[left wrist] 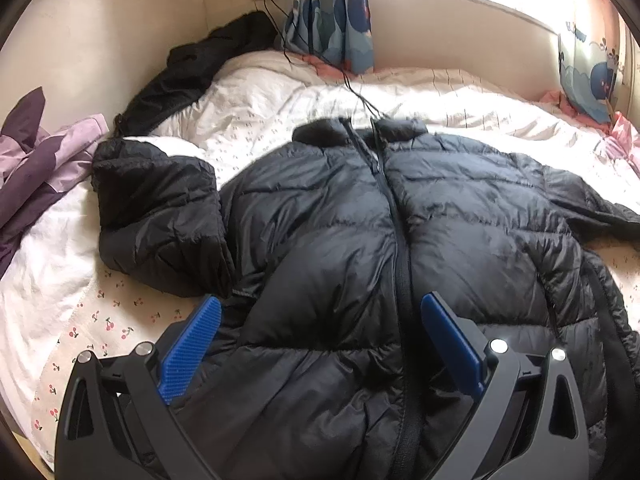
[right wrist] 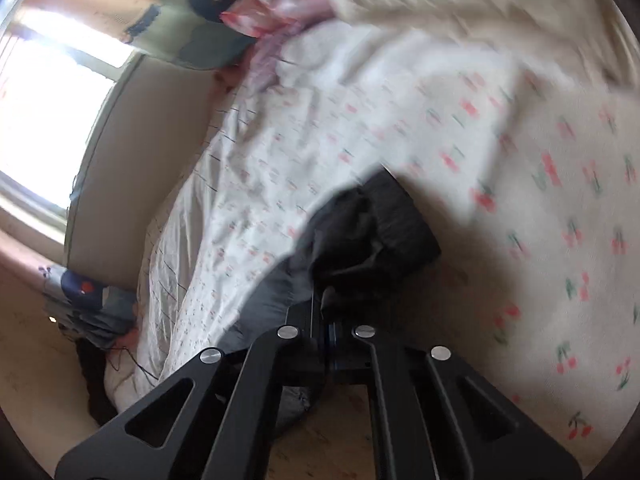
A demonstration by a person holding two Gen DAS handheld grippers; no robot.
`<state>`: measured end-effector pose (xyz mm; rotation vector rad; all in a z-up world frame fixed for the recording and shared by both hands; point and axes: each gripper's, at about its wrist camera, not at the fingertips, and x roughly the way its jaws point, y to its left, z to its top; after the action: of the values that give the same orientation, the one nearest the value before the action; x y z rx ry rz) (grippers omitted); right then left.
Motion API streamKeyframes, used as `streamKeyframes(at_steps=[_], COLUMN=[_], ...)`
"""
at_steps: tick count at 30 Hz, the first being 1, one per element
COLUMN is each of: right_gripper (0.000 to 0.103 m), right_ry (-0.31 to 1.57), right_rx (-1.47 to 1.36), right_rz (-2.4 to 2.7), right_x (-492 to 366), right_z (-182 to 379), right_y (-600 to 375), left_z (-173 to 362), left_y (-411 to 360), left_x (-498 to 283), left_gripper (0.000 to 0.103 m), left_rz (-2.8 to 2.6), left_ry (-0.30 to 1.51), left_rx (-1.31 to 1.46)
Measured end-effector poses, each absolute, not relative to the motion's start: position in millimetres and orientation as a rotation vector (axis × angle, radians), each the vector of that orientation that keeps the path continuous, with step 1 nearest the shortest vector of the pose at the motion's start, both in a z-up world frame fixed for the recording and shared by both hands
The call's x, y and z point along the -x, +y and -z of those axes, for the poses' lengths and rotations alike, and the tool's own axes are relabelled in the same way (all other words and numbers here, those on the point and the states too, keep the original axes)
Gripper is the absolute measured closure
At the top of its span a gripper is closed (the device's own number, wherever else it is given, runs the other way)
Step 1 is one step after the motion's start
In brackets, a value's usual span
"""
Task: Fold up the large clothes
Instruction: 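Grasp the jacket sleeve cuff with the right gripper and lift it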
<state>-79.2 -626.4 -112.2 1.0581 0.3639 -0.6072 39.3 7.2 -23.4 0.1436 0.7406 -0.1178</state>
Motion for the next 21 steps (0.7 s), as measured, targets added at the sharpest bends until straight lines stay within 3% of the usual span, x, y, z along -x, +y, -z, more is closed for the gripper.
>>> streamKeyframes(at_steps=[3,5,10,11,12,14,20,21], right_gripper=[0.101,0.101,0.095,0.083,0.065,0.051,0.051,0.066], right_ry=[0.122,0.09,0.287,0.298,0.297,0.265,0.261,0.275], right_rx=[-0.868,-0.782,-1.089,-1.165,-1.241,-1.302,-1.267,-1.231], right_rz=[0.481,0.486,0.594,0.607,0.61,0.606,0.564,0.563], right_x=[73,72,86,91,97,108,101,97], right_z=[39,26,138,157,177,199,206,206], right_y=[-608,-600,-632,-638,-642,-644,-650,-649], left_z=[15,12,22,23,24,23,26,27], left_y=[15,21,18,17,16,16,18,18], left_x=[-36,-36,-43,-42,-42,-41,-43,-44], left_gripper=[0.007,0.007,0.007,0.007,0.007,0.007,0.007,0.007], left_rz=[0.105,0.096,0.119,0.122,0.124,0.123,0.114,0.114], left_ry=[0.689,0.667,0.72,0.724,0.724,0.718,0.729,0.728], left_rx=[-0.096,-0.066,-0.095,-0.101,-0.105,-0.108,-0.094,-0.095])
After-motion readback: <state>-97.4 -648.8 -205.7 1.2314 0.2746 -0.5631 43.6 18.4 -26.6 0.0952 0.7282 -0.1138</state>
